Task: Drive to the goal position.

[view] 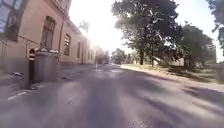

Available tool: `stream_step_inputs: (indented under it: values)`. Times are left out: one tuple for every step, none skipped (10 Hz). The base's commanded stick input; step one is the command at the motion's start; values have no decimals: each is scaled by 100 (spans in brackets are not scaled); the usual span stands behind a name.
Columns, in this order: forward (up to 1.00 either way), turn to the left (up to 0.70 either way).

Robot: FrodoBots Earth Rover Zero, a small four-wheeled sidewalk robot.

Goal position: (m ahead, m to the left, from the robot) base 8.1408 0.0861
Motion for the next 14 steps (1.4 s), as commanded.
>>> stream_step_inputs:
  values:
    - [70,0]
    - [70,0]
    - [70,0]
    - [70,0]
    - [70,0]
    - [70,0]
    - [70,0]
    - [70,0]
    - [70,0]
    - [70,0]
    - [70,0]
    - [70,0]
    - [70,0]
    - [70,4]
